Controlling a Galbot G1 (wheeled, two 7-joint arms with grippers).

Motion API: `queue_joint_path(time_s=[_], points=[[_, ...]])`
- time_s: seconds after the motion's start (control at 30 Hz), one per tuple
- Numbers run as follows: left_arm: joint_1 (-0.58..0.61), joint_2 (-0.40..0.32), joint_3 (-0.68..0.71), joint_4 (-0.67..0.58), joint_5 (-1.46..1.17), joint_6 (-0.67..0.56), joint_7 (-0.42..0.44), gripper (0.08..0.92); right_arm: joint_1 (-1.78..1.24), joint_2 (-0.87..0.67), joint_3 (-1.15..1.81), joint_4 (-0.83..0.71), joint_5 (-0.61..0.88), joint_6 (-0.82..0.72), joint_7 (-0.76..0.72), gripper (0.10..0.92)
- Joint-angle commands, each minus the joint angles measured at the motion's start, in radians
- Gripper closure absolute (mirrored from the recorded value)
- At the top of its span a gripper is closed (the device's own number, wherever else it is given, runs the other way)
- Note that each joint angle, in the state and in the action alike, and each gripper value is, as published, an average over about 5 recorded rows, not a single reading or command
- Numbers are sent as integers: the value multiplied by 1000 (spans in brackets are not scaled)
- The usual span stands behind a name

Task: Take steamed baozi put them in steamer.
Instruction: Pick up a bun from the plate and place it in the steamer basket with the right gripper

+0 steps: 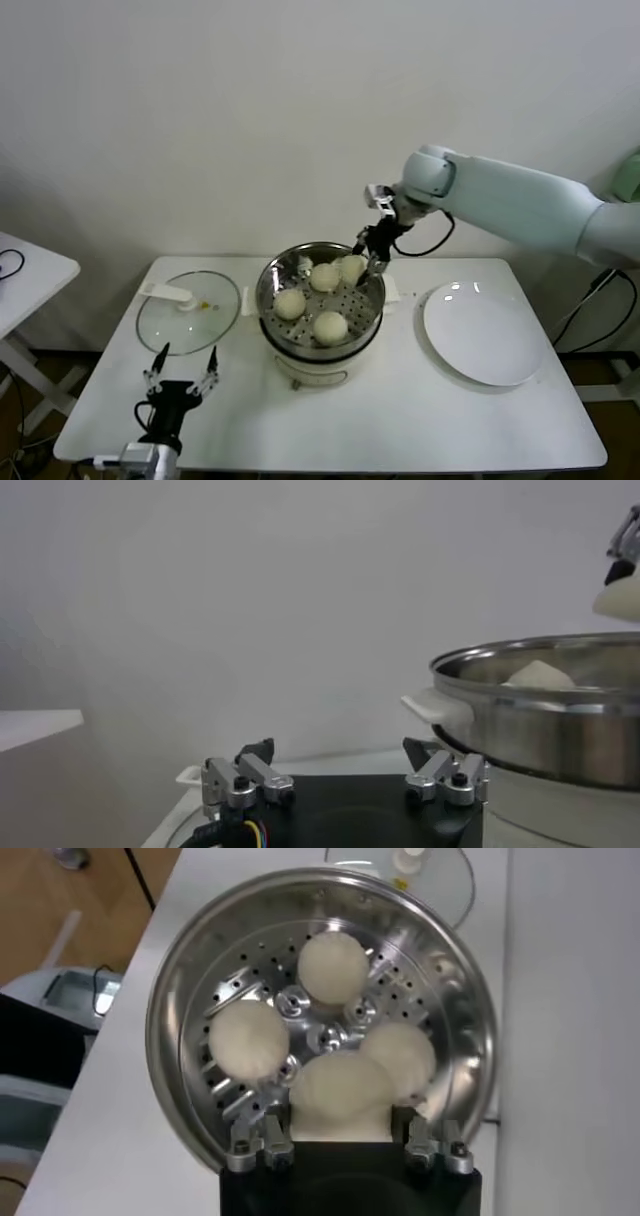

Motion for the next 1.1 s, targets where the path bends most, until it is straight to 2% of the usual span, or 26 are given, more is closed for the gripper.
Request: queue_joint_path(time_s=[0.03, 0.47, 1.1], points=[[1, 1, -2, -5, -4, 2, 0, 177, -53, 81, -58, -8, 38, -18, 23, 389], [-6, 6, -6, 11, -12, 5, 0, 177, -97, 106, -57, -142, -37, 4, 3, 389], [-12, 10, -4, 18, -14, 8, 1, 177, -104, 107, -59, -154, -59, 13, -5, 391]])
